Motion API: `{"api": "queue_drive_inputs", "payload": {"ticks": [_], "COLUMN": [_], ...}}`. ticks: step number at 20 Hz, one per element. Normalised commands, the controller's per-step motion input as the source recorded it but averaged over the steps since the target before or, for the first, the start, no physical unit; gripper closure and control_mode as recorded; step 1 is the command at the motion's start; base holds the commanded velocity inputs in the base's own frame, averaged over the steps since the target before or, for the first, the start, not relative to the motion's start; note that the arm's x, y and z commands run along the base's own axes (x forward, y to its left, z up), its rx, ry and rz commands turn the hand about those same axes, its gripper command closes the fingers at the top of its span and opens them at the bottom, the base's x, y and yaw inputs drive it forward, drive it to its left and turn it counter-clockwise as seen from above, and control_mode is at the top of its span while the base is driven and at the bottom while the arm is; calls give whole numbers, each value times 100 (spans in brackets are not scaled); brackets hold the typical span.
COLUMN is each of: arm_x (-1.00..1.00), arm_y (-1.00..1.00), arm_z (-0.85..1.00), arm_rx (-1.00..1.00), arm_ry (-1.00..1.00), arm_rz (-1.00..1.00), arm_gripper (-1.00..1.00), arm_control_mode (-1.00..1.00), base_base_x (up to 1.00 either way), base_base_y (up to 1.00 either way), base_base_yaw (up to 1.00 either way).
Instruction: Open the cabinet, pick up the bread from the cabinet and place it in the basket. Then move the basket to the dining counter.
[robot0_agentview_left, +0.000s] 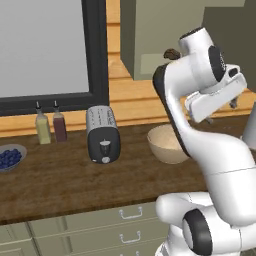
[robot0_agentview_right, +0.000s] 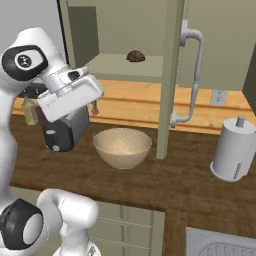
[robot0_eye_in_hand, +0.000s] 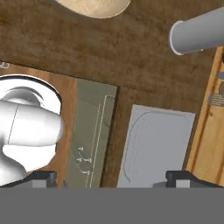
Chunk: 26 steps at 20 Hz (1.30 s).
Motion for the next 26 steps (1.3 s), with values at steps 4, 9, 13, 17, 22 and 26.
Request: {"api": "queue_drive_inputs", "payload": {"ticks": [4,9,13,17,22,26], "arm_x": [93,64,41,60,55,48], "arm_y": [33,2,-4,-13,-5,-8], "arm_z": [-67,-31,14,64,59,43], "arm_rx": [59,41,-5,-18,-30,-7], "arm_ry": [-33,-54,-47,-38,-14,-9], "arm_rz": [-26,-25,6,1,5,21], "arm_gripper": [-100,-100,-100,-100,-100,-100], "arm_control_mode": [-100,-100,-100,-100,-100,-100], "base_base_x": [0,0,0,0,0,0], "base_base_y": [0,0,0,0,0,0], "base_base_yaw": [0,0,0,0,0,0]}}
